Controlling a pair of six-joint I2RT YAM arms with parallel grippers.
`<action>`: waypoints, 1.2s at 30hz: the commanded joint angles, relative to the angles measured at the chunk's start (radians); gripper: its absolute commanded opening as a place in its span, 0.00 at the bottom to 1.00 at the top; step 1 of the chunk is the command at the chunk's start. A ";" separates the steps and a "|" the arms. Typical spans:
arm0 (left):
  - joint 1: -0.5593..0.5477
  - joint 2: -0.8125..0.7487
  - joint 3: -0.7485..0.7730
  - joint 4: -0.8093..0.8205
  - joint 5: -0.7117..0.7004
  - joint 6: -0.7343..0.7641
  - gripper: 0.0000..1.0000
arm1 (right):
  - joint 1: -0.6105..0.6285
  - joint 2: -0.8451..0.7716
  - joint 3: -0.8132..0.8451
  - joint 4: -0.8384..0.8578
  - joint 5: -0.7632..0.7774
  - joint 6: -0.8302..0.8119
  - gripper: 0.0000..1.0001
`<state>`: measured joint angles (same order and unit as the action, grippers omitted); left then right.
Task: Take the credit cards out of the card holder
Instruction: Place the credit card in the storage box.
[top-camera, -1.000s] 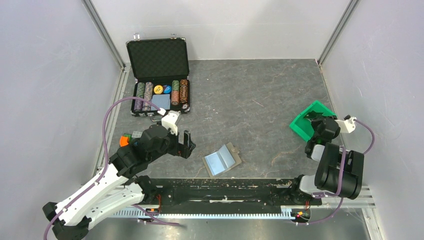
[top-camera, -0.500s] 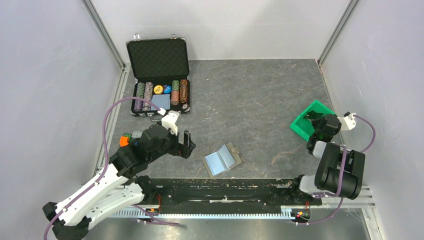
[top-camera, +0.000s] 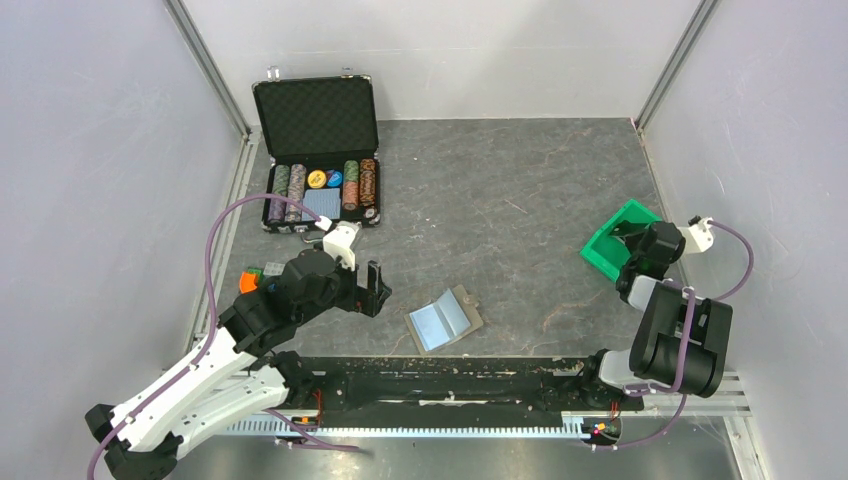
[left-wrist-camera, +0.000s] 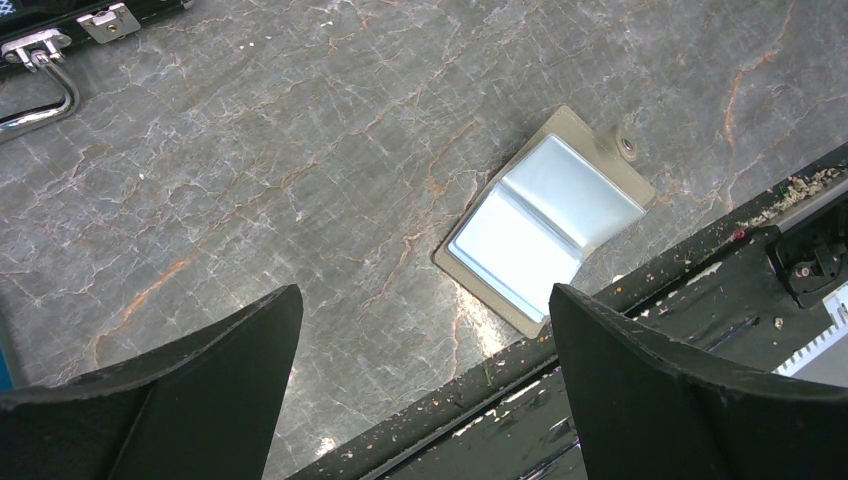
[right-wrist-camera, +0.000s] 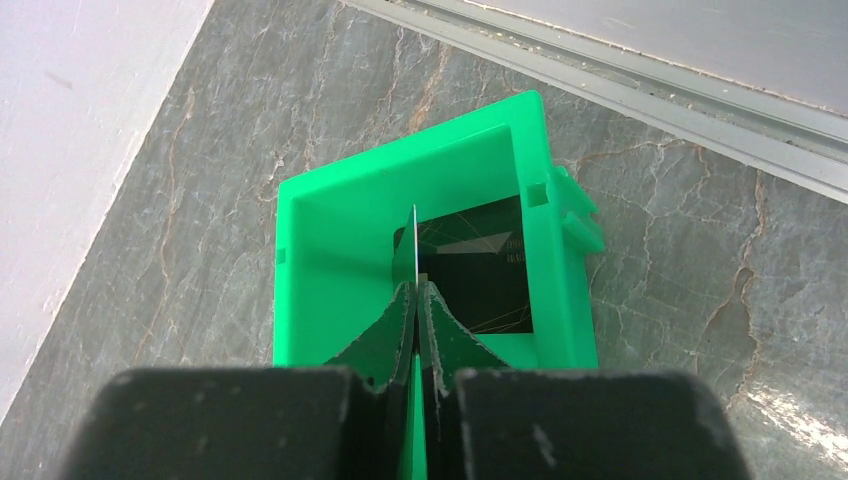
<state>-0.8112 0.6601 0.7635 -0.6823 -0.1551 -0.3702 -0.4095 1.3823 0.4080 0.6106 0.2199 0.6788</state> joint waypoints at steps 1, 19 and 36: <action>-0.003 -0.009 0.002 0.016 0.003 0.057 1.00 | -0.003 -0.014 0.040 -0.007 0.040 -0.031 0.00; -0.003 -0.010 0.004 0.016 0.005 0.053 1.00 | 0.001 -0.091 0.140 -0.228 0.088 -0.145 0.25; -0.003 -0.020 -0.001 0.029 0.047 0.057 1.00 | 0.057 -0.059 0.300 -0.622 -0.151 -0.303 0.23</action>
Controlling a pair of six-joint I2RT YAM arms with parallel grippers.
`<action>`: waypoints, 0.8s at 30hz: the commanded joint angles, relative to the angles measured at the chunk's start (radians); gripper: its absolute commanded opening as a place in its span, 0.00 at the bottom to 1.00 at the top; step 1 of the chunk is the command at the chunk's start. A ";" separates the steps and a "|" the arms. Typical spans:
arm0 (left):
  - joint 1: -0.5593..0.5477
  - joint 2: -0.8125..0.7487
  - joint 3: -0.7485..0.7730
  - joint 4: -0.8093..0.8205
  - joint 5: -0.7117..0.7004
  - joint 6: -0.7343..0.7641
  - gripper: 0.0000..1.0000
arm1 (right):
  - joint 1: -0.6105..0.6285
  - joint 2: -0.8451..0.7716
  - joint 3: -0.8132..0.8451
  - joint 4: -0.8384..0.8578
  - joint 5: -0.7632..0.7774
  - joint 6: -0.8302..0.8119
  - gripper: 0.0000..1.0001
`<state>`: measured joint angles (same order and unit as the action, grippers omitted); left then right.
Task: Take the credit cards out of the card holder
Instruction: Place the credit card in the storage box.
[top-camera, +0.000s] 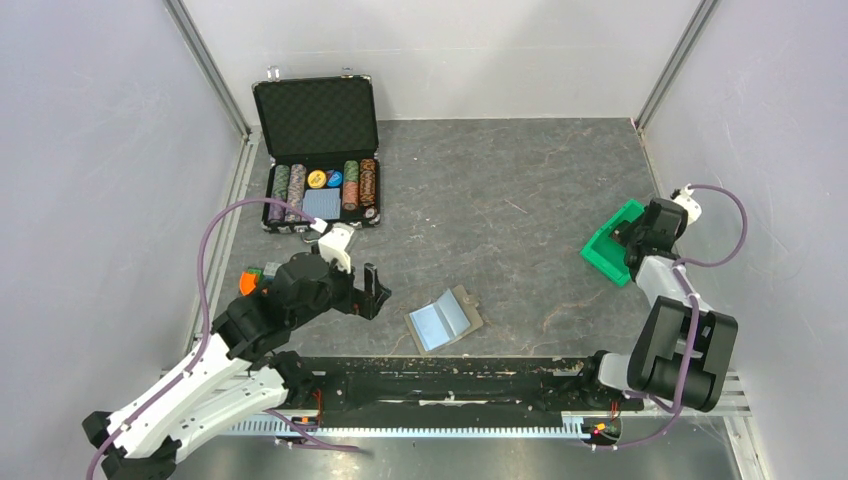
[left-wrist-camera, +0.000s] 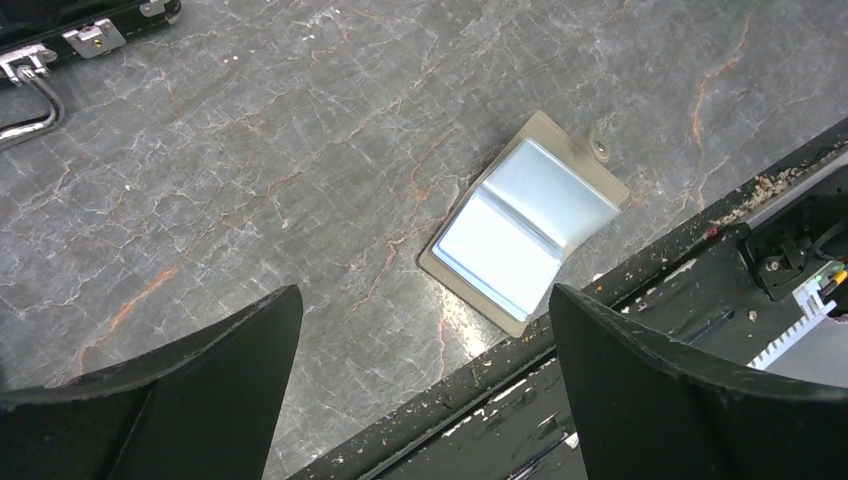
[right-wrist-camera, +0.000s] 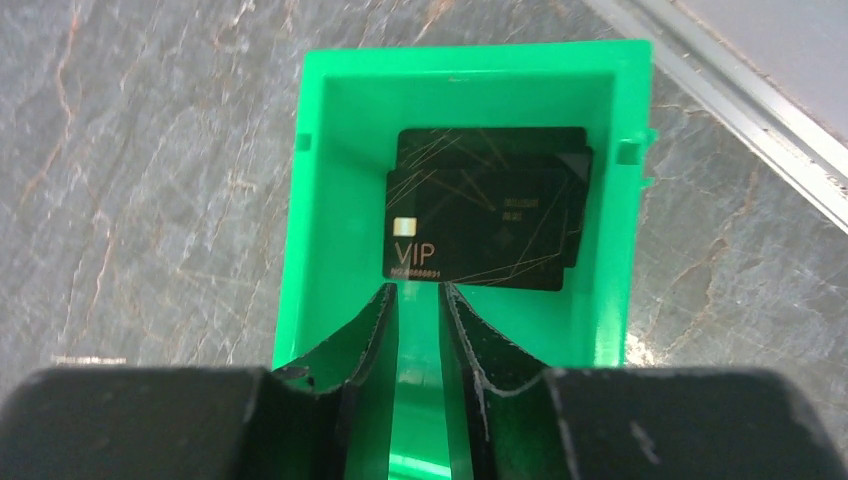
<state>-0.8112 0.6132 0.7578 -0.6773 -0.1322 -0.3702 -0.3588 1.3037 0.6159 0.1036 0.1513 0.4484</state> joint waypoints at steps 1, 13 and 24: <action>-0.003 0.029 0.008 0.020 0.017 0.055 1.00 | 0.006 0.039 0.107 -0.146 -0.098 -0.090 0.23; -0.003 0.016 0.002 0.018 -0.021 0.045 1.00 | 0.009 0.178 0.126 -0.149 -0.102 -0.131 0.17; -0.003 0.028 0.003 0.019 -0.020 0.053 1.00 | 0.009 0.249 0.118 -0.045 -0.062 -0.106 0.17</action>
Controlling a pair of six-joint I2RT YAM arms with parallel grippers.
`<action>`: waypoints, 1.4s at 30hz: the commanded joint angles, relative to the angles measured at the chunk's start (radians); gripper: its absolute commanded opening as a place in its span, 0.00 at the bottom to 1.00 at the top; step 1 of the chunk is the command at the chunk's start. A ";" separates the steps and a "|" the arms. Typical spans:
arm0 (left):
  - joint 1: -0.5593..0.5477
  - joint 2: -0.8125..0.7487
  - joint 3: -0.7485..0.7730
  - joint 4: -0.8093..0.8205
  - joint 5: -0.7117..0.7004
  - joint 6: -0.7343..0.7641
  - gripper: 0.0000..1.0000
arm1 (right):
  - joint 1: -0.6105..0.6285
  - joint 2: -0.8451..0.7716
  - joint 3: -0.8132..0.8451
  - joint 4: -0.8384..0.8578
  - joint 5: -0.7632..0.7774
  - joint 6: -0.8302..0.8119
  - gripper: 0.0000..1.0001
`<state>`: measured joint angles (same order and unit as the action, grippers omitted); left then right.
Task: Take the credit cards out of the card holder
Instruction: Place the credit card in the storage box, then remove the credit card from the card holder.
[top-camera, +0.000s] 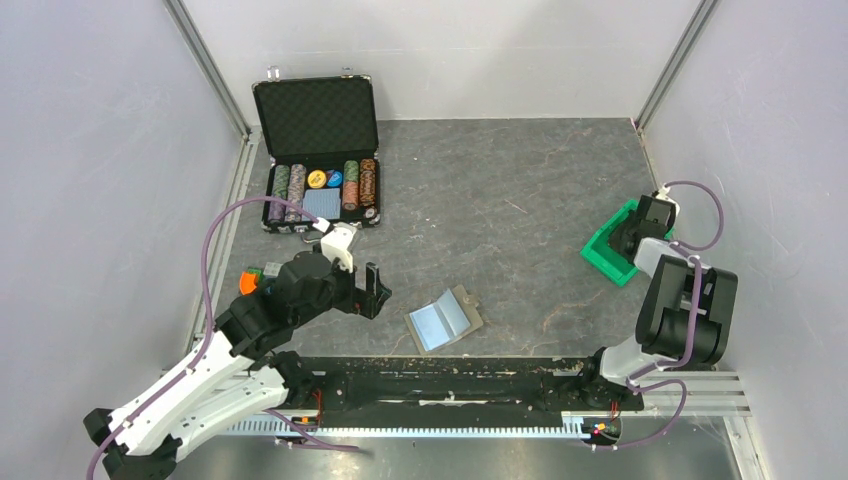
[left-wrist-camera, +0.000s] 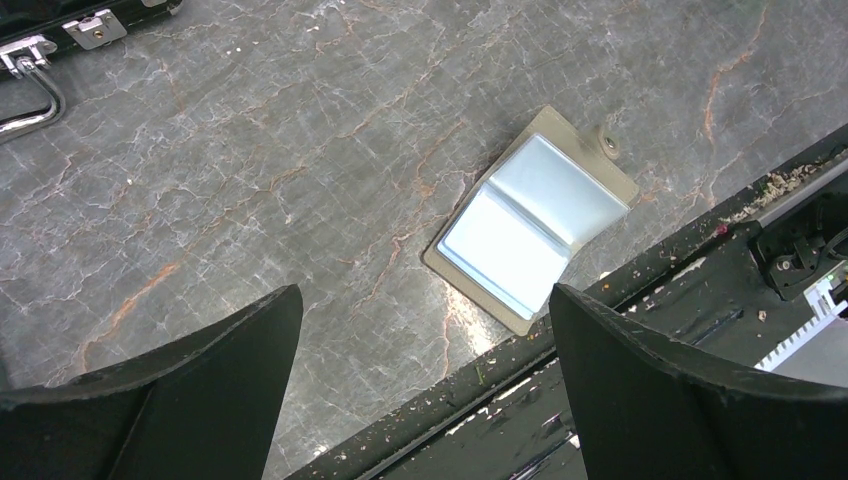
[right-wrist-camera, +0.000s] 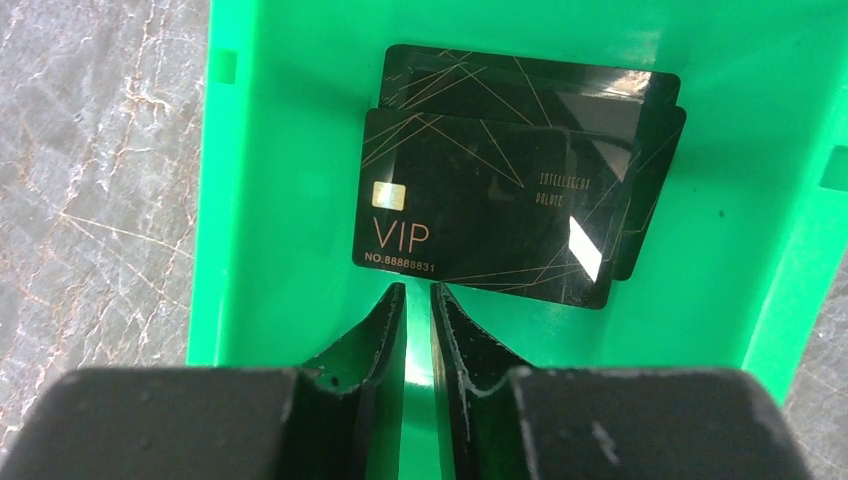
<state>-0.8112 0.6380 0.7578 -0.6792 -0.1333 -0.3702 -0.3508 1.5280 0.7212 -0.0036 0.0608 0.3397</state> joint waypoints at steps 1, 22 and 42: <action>-0.003 0.006 0.003 0.020 -0.020 0.053 1.00 | 0.001 0.028 0.012 0.071 0.030 0.006 0.17; -0.003 0.022 0.004 0.019 -0.026 0.054 1.00 | 0.006 0.052 0.014 0.141 0.073 0.027 0.16; -0.003 -0.001 0.006 0.010 -0.074 0.051 1.00 | 0.297 -0.302 0.078 -0.148 -0.083 -0.016 0.27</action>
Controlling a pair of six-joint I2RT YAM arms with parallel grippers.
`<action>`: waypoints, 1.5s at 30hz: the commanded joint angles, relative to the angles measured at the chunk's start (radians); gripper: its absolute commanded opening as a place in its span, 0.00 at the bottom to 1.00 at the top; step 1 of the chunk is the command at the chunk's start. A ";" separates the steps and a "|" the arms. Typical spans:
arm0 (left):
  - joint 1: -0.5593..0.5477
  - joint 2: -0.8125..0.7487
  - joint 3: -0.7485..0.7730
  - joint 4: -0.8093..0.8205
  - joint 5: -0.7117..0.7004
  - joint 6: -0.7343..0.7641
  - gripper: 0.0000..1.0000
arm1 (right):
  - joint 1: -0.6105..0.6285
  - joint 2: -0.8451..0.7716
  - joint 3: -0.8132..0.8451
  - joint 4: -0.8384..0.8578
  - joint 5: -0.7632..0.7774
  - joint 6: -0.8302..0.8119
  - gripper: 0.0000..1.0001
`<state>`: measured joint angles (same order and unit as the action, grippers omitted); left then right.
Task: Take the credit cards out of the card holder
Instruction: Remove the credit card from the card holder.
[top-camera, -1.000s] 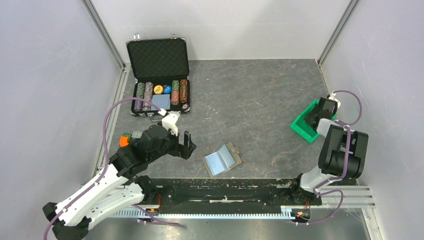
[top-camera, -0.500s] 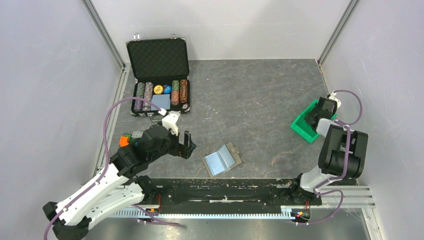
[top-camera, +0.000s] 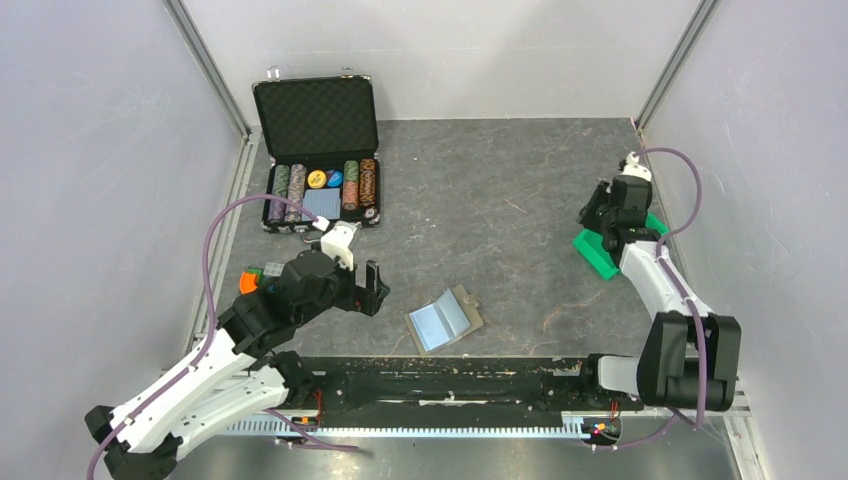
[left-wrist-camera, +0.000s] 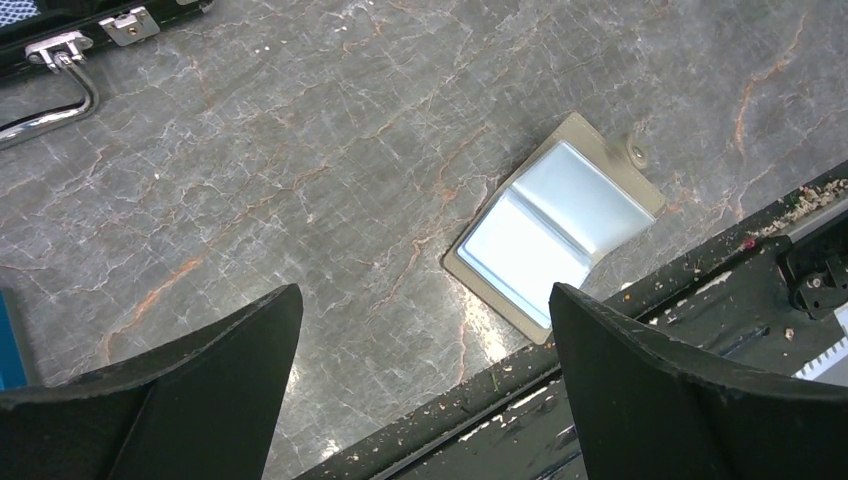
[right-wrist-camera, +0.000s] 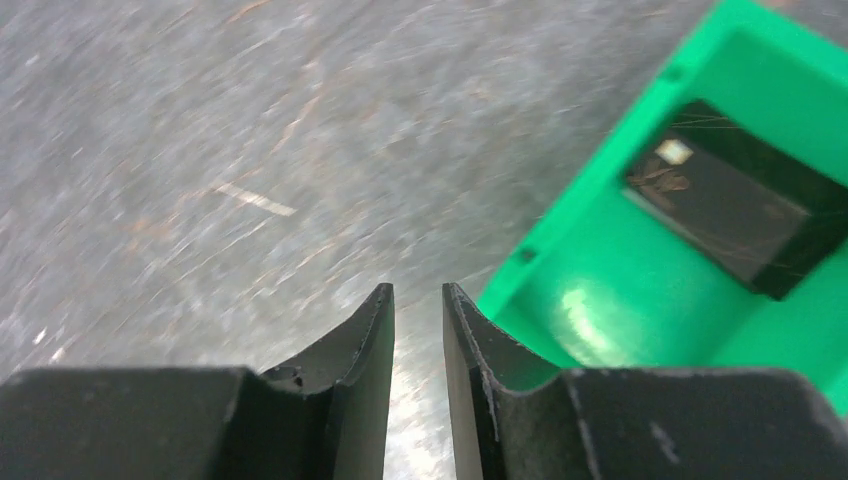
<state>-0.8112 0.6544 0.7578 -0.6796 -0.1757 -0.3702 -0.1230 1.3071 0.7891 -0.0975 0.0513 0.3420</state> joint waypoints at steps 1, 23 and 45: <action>-0.003 -0.019 0.006 0.011 -0.033 0.051 1.00 | 0.089 -0.106 -0.001 -0.060 -0.082 -0.018 0.28; -0.003 -0.107 0.011 0.006 -0.179 0.039 1.00 | 0.982 -0.381 -0.293 0.081 0.003 0.217 0.34; -0.003 -0.142 0.007 0.005 -0.211 0.035 1.00 | 1.417 0.188 0.015 -0.040 0.394 0.197 0.67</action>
<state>-0.8112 0.5232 0.7578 -0.6868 -0.3641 -0.3702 1.2877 1.4658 0.7647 -0.1036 0.3611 0.5385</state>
